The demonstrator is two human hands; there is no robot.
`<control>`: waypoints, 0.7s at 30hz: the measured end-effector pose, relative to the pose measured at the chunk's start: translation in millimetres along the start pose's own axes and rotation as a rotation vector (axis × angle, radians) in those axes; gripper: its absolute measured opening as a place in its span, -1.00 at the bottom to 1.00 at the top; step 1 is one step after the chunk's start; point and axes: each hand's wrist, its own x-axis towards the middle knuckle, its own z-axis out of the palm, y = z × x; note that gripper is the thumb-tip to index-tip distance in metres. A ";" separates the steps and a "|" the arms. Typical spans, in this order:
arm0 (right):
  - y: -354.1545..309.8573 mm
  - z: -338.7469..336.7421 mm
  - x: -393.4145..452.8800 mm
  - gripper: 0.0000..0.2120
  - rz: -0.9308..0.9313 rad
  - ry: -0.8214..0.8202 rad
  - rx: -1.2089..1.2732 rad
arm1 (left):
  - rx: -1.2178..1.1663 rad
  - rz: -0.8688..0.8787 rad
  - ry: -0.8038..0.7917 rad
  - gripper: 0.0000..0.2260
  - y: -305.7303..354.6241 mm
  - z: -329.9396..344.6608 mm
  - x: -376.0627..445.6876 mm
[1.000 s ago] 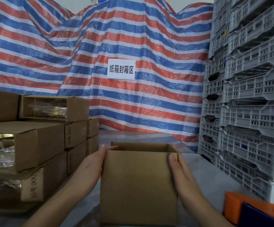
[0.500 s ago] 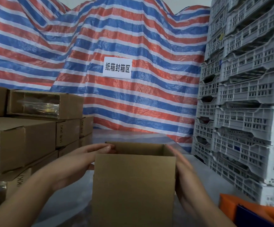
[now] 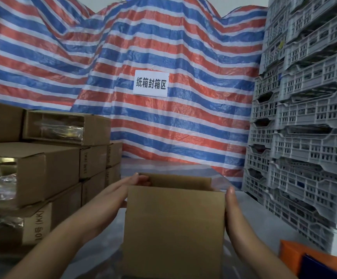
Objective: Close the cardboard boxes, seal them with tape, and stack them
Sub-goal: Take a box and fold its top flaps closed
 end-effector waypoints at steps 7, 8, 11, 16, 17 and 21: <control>-1.5 -8.8 -18.0 -0.50 -0.261 -0.147 -0.117 | -0.049 -0.038 0.098 -0.62 10.4 16.5 -3.5; -0.9 -8.0 -15.0 -0.45 -0.258 -0.140 -0.106 | -0.017 -0.038 0.124 -0.73 8.2 15.1 -5.2; 1.1 -3.0 -6.0 -0.45 -0.223 -0.055 -0.060 | 0.051 0.006 0.187 -0.71 7.5 18.1 -4.5; 5.3 -3.8 4.1 -0.87 -0.190 -0.040 0.027 | -0.121 0.029 0.239 -0.71 -1.8 20.2 -3.7; 5.7 -4.2 4.1 -0.86 -0.187 -0.044 0.034 | -0.132 0.023 0.246 -0.70 -1.4 21.2 -2.2; 9.4 -2.3 4.6 -0.74 -0.157 -0.067 0.211 | -0.135 0.022 0.288 -0.70 -3.1 24.6 -4.2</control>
